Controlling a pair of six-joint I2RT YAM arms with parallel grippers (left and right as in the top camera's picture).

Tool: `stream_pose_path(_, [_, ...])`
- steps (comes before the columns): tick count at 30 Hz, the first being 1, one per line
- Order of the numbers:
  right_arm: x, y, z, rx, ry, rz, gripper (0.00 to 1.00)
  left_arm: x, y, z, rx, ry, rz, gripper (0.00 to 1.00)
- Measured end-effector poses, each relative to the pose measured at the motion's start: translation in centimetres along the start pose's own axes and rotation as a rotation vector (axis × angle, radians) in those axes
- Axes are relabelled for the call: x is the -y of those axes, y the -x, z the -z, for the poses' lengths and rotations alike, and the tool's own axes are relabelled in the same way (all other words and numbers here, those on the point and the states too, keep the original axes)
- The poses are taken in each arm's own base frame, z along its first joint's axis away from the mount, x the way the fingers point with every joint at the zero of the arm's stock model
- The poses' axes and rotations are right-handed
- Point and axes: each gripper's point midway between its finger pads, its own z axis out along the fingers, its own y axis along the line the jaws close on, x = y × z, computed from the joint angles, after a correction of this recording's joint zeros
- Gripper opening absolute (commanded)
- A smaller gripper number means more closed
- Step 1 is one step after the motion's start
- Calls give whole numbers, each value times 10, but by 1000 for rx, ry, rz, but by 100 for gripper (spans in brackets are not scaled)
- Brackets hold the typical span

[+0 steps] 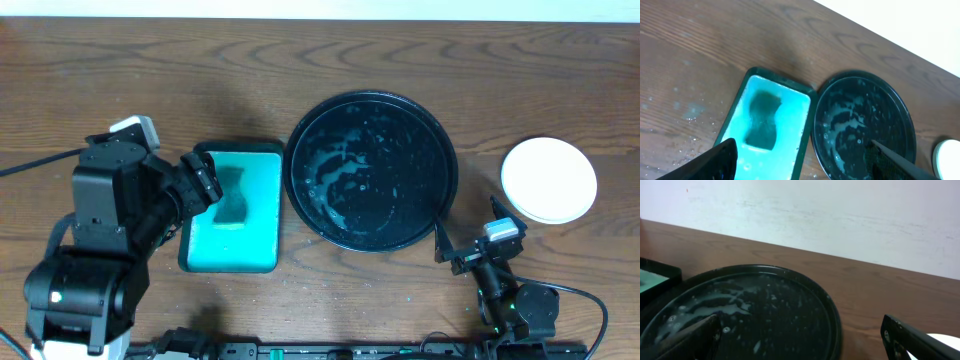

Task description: Clean dirty plates on tray and stack at the side

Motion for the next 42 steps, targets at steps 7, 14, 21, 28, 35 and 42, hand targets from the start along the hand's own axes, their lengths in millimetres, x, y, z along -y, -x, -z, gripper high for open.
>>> stream_pose_path(7, [-1, 0, 0, 0, 2, 0, 99, -26, 22, 25, 358, -30, 25, 81])
stream_pose_path(14, [0, 0, 0, 1, 1, 0, 99, -41, 0, 17, 606, -131, 3, 81])
stream_pose_path(21, [0, 0, 0, 0, 0, 0, 99, -48, -22, 26, 745, -212, -13, 81])
stream_pose_path(28, [0, 0, 0, 0, 0, 0, 99, -54, -34, 17, 773, -215, -41, 81])
stream_pose_path(35, [0, 0, 0, 0, 0, 0, 99, -66, -54, -37, 742, -203, -47, 81])
stream_pose_path(42, [0, 0, 0, 0, -1, 0, 99, -83, -94, -91, 605, -174, -58, 81])
